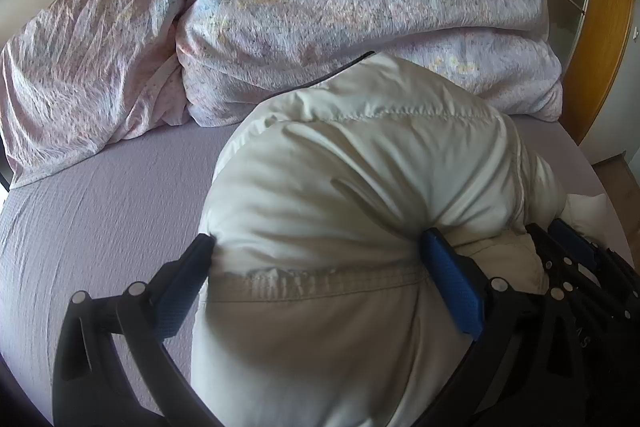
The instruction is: Fold large clothes
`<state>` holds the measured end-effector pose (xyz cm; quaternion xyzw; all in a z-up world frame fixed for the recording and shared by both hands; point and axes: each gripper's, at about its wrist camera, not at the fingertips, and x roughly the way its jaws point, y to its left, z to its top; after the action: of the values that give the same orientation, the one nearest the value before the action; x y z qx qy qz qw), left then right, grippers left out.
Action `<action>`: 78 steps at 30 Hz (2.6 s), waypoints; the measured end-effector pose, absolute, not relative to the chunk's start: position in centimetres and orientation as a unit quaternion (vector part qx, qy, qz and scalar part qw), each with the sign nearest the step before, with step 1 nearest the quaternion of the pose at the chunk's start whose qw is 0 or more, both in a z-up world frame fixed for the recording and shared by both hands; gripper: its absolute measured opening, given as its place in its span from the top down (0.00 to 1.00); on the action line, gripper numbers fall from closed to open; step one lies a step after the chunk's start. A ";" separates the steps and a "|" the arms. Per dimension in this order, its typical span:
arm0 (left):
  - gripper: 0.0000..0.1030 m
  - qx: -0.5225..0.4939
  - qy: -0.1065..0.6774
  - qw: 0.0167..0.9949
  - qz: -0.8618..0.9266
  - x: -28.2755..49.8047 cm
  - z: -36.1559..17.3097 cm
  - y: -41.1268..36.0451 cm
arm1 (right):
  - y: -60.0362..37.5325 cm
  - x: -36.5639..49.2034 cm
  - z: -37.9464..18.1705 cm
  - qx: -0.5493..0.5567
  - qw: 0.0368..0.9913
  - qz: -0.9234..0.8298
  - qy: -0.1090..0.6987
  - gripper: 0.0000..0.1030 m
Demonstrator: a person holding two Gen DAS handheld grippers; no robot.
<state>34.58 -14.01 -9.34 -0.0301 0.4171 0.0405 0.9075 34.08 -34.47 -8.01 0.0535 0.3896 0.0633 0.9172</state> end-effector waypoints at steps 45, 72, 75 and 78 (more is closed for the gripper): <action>0.07 -0.284 0.539 0.775 -0.168 33.1 -11.9 -1.7 | -40.8 34.3 -11.1 0.386 0.707 0.171 0.567 0.15; 0.30 -0.248 0.482 0.840 -0.028 34.5 -8.2 12.4 | -21.7 40.5 -7.4 0.272 0.751 0.184 0.573 0.29; 0.18 -0.219 0.478 0.851 0.000 34.1 -7.6 12.2 | -21.5 39.9 -5.8 0.233 0.774 0.166 0.565 0.24; 0.15 -0.196 0.467 0.862 0.023 33.4 -6.8 12.0 | -21.5 38.0 -2.9 0.167 0.823 0.138 0.524 0.23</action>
<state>33.40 11.96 -6.75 -0.1959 0.4673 0.0227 0.8618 38.05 -21.49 -2.88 0.1674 0.5245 0.1384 0.8233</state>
